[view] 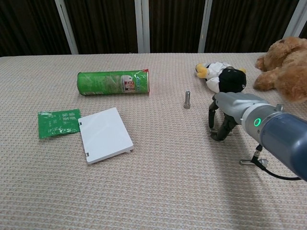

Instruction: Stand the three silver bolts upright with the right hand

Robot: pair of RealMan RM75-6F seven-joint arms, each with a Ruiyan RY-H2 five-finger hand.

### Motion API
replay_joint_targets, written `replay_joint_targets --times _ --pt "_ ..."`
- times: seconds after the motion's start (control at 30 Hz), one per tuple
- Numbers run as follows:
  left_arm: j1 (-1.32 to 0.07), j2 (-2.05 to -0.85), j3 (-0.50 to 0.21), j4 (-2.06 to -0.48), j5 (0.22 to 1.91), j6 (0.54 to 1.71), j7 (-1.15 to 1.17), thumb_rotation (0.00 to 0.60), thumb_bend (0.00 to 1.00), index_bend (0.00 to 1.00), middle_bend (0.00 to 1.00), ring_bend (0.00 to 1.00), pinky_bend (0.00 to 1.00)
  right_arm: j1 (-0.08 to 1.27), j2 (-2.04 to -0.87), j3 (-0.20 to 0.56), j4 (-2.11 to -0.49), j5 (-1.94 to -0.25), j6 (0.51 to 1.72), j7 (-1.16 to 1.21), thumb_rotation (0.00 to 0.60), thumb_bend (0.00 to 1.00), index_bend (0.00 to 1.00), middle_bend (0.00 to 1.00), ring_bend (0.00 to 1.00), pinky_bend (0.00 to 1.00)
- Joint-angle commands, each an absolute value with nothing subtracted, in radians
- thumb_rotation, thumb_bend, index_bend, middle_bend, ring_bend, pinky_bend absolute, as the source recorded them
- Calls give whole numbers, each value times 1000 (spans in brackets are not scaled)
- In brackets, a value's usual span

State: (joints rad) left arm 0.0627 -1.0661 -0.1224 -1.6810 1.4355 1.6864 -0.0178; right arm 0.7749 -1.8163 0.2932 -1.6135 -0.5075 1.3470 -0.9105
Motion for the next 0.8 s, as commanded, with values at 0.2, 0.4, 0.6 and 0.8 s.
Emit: replay_joint_targets --times 0.2,0.4,0.6,0.8 --pt "64 -1066 -123 -1682 1435 1688 -18 600 123 190 46 0 170 775 -1819 298 -1601 -495 1336 -909 600 344 525 4 0 55" --pt "64 -1066 -123 -1682 1436 1688 -17 600 123 191 45 0 170 776 -1817 299 -1598 -492 1331 -908 600 345 545 4 0 55" --pt "64 -1067 -123 -1682 1437 1690 -15 600 123 192 44 0 170 775 -1816 299 -1593 -487 1326 -906 600 351 553 4 0 55" --pt "65 -1068 -122 -1681 1439 1692 -14 600 123 192 44 0 170 775 -1815 303 -1593 -495 1327 -899 600 364 570 4 0 55"
